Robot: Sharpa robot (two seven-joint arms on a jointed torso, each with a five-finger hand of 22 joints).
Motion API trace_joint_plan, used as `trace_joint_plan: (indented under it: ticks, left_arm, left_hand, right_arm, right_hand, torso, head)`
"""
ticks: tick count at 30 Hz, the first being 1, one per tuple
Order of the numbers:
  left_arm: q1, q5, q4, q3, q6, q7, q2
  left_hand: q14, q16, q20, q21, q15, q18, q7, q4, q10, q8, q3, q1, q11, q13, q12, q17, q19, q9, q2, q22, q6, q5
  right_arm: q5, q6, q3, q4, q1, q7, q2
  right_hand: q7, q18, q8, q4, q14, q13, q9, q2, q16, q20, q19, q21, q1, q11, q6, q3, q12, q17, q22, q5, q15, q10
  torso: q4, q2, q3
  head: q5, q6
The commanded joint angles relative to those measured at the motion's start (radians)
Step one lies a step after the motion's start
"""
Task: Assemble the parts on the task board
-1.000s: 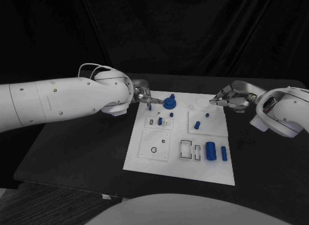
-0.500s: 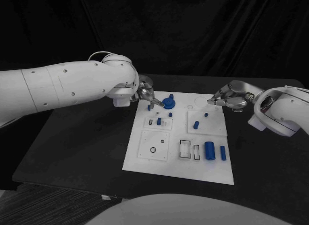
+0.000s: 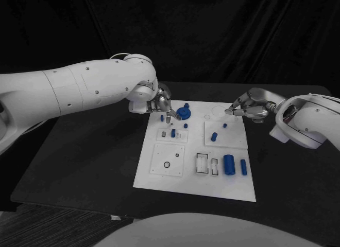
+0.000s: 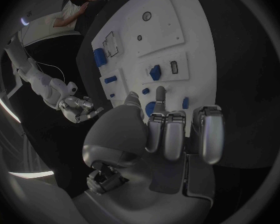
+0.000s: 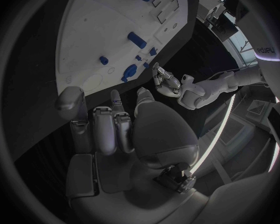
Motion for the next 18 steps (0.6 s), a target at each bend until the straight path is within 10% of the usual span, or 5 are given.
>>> trace_joint_plan:
  ticks: [1,18]
  left_arm:
    - [0.0,0.003,-0.005,0.001,0.038,-0.008,0.009]
    - [-0.024,-0.015,-0.037,0.001,0.044,-0.016,0.05]
  left_hand:
    - [0.106,0.01,-0.001,0.01,0.004,-0.039,0.002,-0.013,0.116,-0.014,0.018,0.03,0.0,0.26,0.002,0.264,0.05,-0.02,0.006,0.23,0.018,-0.013]
    - [0.106,0.01,-0.008,0.014,-0.004,-0.041,-0.01,-0.036,0.116,-0.027,0.05,0.06,-0.01,0.26,0.002,0.264,0.056,-0.059,0.01,0.233,0.064,0.009]
  right_arm:
    - [-0.005,0.0,0.001,0.004,-0.002,-0.014,-0.002]
    - [-0.005,0.003,0.001,0.003,-0.002,-0.014,0.002]
  right_hand:
    - [-0.001,0.045,0.006,-0.002,0.039,0.159,-0.009,0.006,-0.019,0.002,-0.008,-0.014,0.028,0.006,-0.008,-0.028,-0.039,0.142,0.112,0.021,0.005,-0.011]
    - [-0.001,0.045,0.006,-0.002,0.039,0.159,-0.009,0.006,-0.019,0.002,-0.008,-0.014,0.028,0.006,-0.008,-0.028,-0.039,0.142,0.112,0.021,0.005,-0.011]
  torso:
    - [-0.0015,0.001,-0.0012]
    - [0.0021,0.0,0.0002]
  head:
    - [0.003,0.0]
    - [0.005,0.0]
